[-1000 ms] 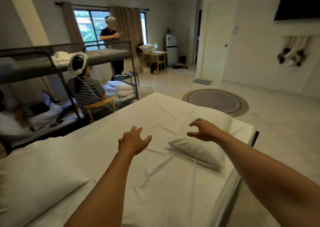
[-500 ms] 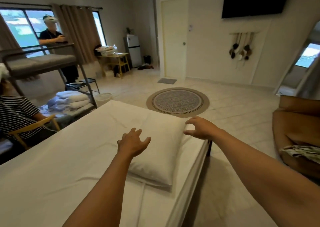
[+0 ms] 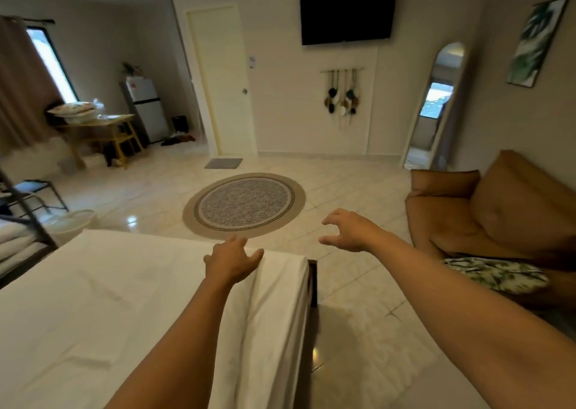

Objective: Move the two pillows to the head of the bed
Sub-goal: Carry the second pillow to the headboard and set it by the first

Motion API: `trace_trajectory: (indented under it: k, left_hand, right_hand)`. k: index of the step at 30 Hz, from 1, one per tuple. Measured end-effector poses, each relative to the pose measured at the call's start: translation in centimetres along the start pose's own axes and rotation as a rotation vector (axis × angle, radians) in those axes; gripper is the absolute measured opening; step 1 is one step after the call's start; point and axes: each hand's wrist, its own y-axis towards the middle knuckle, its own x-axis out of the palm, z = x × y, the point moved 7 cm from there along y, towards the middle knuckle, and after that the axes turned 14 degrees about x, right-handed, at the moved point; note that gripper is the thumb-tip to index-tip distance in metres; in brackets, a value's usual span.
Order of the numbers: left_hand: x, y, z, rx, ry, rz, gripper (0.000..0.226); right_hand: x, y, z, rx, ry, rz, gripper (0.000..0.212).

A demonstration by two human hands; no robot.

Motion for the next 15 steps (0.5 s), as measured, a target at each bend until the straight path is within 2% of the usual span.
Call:
trace_trajectory:
  k: [9, 15]
  left_hand:
    - [0.0, 19.2, 5.3, 0.192, -0.007, 0.025, 0.074]
    - [1.7, 31.2, 7.5, 0.153, 0.04, 0.033, 0.079]
  right_hand:
    - [-8.0, 12.8, 8.4, 0.113, -0.024, 0.083, 0.067]
    - [-9.8, 24.2, 13.5, 0.109, 0.002, 0.102, 0.067]
